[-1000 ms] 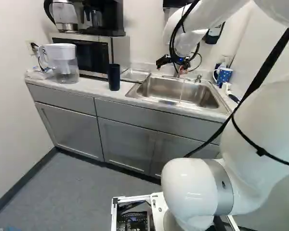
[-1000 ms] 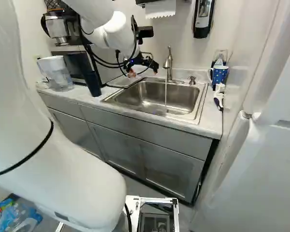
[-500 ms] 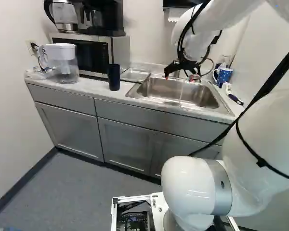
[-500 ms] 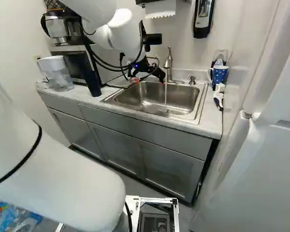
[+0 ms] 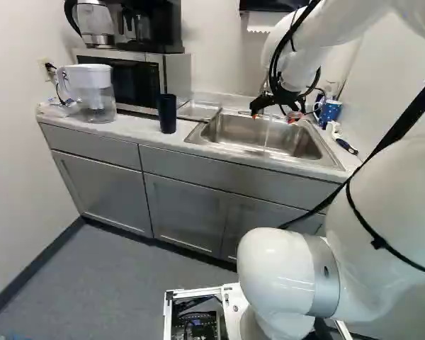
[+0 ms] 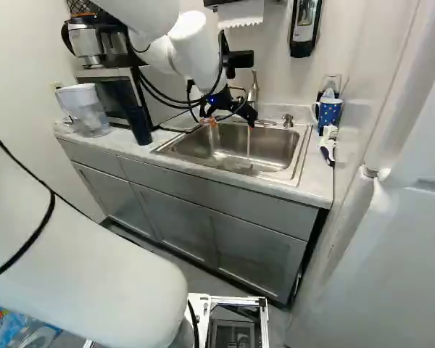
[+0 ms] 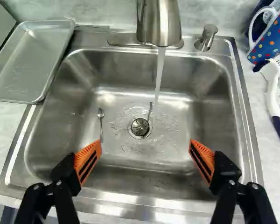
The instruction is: Rinse the cup and place it in the tray
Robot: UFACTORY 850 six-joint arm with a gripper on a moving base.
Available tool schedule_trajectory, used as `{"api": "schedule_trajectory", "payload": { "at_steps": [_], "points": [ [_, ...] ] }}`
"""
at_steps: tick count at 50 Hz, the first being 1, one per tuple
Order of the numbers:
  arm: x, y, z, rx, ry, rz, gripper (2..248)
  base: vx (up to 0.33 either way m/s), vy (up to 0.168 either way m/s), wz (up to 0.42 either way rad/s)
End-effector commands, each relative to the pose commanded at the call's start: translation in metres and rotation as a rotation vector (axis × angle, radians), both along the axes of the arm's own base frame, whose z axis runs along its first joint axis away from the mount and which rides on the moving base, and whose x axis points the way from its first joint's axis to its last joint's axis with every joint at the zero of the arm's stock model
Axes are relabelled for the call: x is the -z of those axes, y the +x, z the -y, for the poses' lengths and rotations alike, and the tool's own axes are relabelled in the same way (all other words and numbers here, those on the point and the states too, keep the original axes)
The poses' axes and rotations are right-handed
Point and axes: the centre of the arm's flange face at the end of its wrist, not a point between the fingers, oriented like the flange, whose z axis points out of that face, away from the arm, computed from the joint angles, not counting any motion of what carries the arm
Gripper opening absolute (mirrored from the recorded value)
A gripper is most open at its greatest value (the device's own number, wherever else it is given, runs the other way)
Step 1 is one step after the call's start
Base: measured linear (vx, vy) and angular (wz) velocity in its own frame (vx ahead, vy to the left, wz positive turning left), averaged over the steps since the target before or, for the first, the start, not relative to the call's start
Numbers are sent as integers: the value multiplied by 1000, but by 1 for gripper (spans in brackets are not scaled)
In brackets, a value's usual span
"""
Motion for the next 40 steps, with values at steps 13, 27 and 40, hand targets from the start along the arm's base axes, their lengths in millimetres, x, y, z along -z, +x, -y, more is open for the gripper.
{"api": "schedule_trajectory", "payload": {
  "at_steps": [13,27,40],
  "points": [
    [0,0,0,0,0,0,247,0,0,0],
    [0,-1,-13,-28,0,2,247,0,0,0],
    [1,-3,-33,-76,-1,4,247,0,0,0]
  ]
}}
